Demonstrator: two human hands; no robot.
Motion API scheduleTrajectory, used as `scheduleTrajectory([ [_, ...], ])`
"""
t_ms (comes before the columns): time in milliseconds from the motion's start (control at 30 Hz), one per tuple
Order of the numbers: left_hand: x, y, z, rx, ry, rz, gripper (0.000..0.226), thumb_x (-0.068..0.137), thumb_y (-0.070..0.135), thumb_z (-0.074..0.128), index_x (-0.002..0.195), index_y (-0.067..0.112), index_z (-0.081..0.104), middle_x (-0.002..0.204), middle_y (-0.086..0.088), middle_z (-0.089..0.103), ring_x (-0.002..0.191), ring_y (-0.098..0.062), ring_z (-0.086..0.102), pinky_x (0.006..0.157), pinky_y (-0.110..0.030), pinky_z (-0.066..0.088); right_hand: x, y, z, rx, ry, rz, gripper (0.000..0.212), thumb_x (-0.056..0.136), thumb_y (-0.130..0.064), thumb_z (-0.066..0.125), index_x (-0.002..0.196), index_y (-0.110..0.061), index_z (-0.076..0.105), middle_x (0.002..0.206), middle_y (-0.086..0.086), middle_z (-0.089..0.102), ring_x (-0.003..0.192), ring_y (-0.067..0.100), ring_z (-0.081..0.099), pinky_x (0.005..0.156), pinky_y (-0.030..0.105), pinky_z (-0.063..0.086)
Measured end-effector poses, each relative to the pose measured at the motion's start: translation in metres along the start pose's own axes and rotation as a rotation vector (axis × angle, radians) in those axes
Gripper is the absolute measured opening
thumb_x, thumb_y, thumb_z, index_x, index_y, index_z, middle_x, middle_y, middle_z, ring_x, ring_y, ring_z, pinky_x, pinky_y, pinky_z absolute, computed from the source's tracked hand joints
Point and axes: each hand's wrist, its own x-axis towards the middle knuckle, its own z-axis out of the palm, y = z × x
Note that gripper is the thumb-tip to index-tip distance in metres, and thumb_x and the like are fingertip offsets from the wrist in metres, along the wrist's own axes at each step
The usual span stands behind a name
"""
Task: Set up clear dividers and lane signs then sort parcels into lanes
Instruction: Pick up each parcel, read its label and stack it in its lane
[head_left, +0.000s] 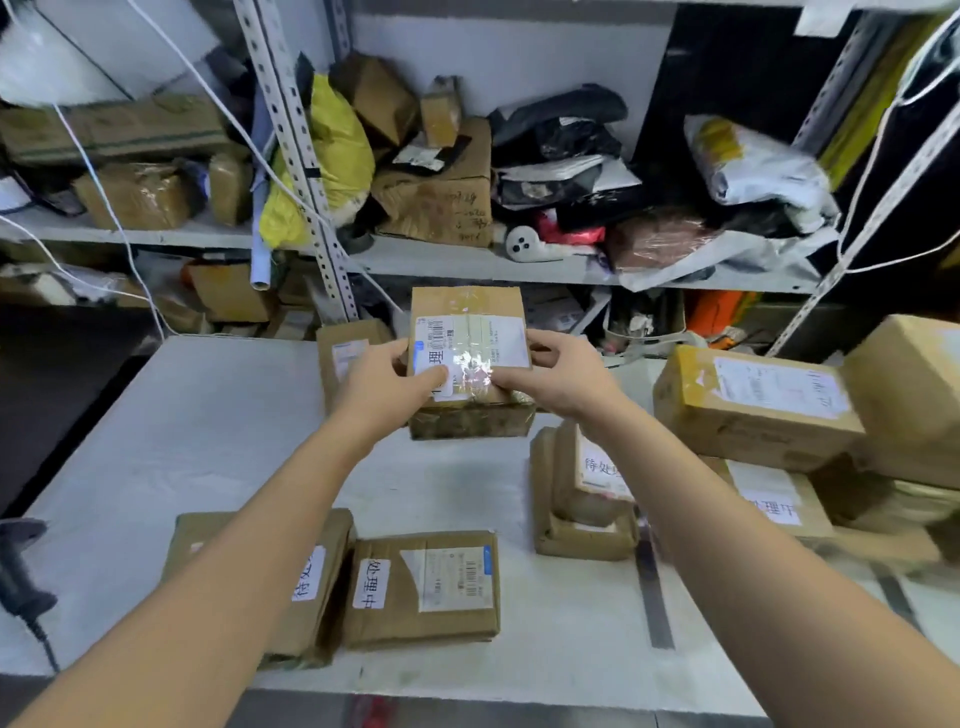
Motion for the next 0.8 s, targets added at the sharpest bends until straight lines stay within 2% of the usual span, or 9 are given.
scheduleTrajectory([
  [67,-0.004,0.015,0.026,0.003,-0.036,0.023,0.036,0.076,0.051,0.067,0.111,0.047,0.070,0.095,0.020,0.075,0.086,-0.012,0.073,0.071,-0.043,0.063,-0.013,0.012,-0.025,0.014,0.039,0.032,0.046,0.075,-0.029,0.087,0.118,-0.036,0.072,0.105,-0.014,0.077,0.103,0.005,0.070,0.083,0.029,0.061],
  [167,-0.007,0.031,0.060,0.014,-0.069,0.061,0.040,0.074,0.054,0.067,0.113,0.048,0.070,0.095,0.020,0.075,0.085,-0.009,0.072,0.077,-0.047,0.062,-0.031,0.025,-0.058,0.018,0.078,0.050,0.045,0.080,-0.027,0.086,0.120,-0.035,0.068,0.103,-0.014,0.076,0.094,0.001,0.070,0.065,0.016,0.055],
  [267,-0.009,0.040,0.089,0.013,-0.109,0.084,0.027,0.084,0.044,0.070,0.111,0.046,0.069,0.095,0.020,0.074,0.088,-0.008,0.070,0.083,-0.044,0.060,-0.044,0.040,-0.082,0.010,0.132,0.072,0.044,0.081,-0.026,0.085,0.117,-0.041,0.065,0.092,-0.023,0.066,0.097,0.002,0.065,0.081,0.025,0.055],
  [367,-0.011,0.042,0.112,0.012,-0.163,0.085,0.033,0.074,0.056,0.067,0.106,0.052,0.067,0.095,0.021,0.075,0.087,-0.008,0.071,0.080,-0.047,0.061,-0.053,0.060,-0.091,0.019,0.164,0.111,0.040,0.078,-0.027,0.087,0.109,-0.043,0.067,0.111,-0.015,0.073,0.110,0.007,0.067,0.098,0.037,0.056],
  [400,-0.011,0.040,0.118,0.014,-0.171,0.081,0.038,0.070,0.059,0.066,0.107,0.052,0.068,0.095,0.022,0.075,0.086,-0.008,0.072,0.079,-0.047,0.062,-0.054,0.066,-0.092,0.024,0.162,0.121,0.043,0.078,-0.027,0.087,0.115,-0.040,0.067,0.118,-0.012,0.073,0.112,0.008,0.068,0.101,0.040,0.055],
  [467,-0.012,0.036,0.128,0.032,-0.173,0.075,0.031,0.075,0.057,0.067,0.105,0.051,0.068,0.095,0.020,0.075,0.087,-0.008,0.071,0.078,-0.047,0.061,-0.057,0.075,-0.093,0.017,0.167,0.137,0.055,0.079,-0.027,0.086,0.130,-0.031,0.065,0.124,-0.011,0.072,0.114,0.008,0.067,0.102,0.040,0.055],
  [533,-0.013,0.034,0.134,0.054,-0.164,0.070,0.025,0.084,0.049,0.069,0.110,0.046,0.069,0.099,0.018,0.074,0.089,-0.009,0.069,0.080,-0.046,0.061,-0.060,0.080,-0.094,-0.009,0.177,0.151,0.062,0.080,-0.030,0.086,0.137,-0.030,0.061,0.126,-0.015,0.069,0.113,0.005,0.065,0.099,0.034,0.054],
  [633,-0.013,0.032,0.140,0.049,-0.176,0.055,0.036,0.085,0.047,0.070,0.120,0.042,0.067,0.102,0.019,0.073,0.090,-0.008,0.069,0.080,-0.046,0.061,-0.061,0.084,-0.096,-0.032,0.170,0.168,0.065,0.082,-0.031,0.085,0.141,-0.032,0.058,0.125,-0.017,0.068,0.114,0.006,0.064,0.093,0.030,0.055],
  [800,-0.017,0.026,0.149,0.028,-0.189,0.046,0.038,0.087,0.049,0.070,0.124,0.048,0.063,0.105,0.022,0.069,0.103,-0.010,0.064,0.088,-0.042,0.057,-0.064,0.090,-0.097,-0.059,0.181,0.204,0.063,0.085,-0.030,0.082,0.142,-0.029,0.056,0.109,-0.022,0.061,0.114,0.006,0.058,0.071,0.015,0.045],
])
